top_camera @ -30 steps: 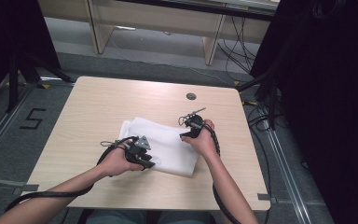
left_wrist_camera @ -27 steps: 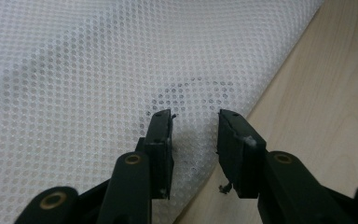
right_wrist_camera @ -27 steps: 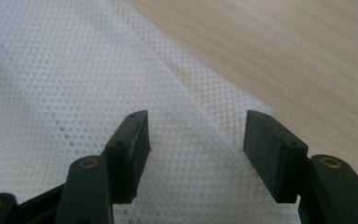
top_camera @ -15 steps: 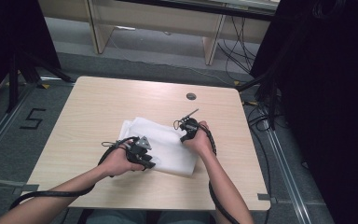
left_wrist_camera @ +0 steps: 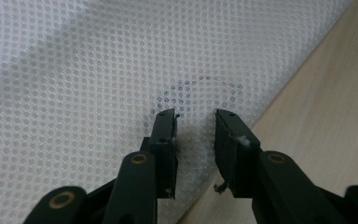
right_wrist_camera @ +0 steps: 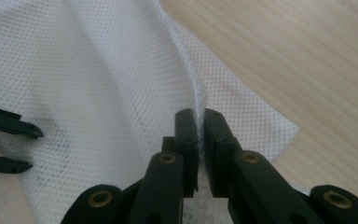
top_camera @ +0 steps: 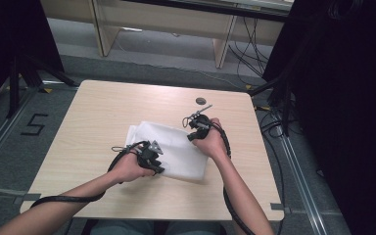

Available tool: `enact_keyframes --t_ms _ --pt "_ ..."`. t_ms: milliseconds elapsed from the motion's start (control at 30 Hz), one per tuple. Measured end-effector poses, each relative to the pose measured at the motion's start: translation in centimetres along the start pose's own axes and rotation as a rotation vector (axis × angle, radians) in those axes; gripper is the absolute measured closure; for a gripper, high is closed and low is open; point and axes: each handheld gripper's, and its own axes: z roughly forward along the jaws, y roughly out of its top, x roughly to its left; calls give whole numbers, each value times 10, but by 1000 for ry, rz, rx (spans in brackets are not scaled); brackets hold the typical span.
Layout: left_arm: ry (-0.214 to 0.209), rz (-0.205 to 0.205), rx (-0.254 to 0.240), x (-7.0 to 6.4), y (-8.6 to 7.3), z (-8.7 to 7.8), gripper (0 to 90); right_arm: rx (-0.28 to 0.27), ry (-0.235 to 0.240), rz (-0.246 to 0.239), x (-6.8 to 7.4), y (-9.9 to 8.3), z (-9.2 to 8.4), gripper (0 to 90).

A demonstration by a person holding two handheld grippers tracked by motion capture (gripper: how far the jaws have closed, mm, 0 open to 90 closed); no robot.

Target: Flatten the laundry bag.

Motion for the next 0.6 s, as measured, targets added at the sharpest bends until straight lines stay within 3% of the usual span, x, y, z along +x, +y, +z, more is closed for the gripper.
enact_keyframes --t_ms 33,67,133,167,233,267,300,467,600 --pt "-1 -21 -4 0 1 1 689 -2 1 -2 1 1 -3 859" --pt "4 7 18 3 2 0 690 -9 1 -12 1 1 -5 859" --pt "15 -25 1 2 4 2 694 -21 2 -9 2 1 -10 859" --pt "13 -11 23 5 6 2 695 -28 -2 -8 2 2 -12 859" --pt "18 -24 26 7 7 3 700 -32 6 -1 4 2 -16 859" --pt "20 -25 24 8 8 3 708 -39 12 -20 3 3 -18 859" --pt "22 -44 16 9 9 5 708 -44 10 -15 4 3 -21 859" --pt "16 -63 5 11 11 4 709 -51 13 -16 9 4 -26 859" --pt "11 -33 -30 6 13 -4 827 -76 8 -21 9 6 -27 858"
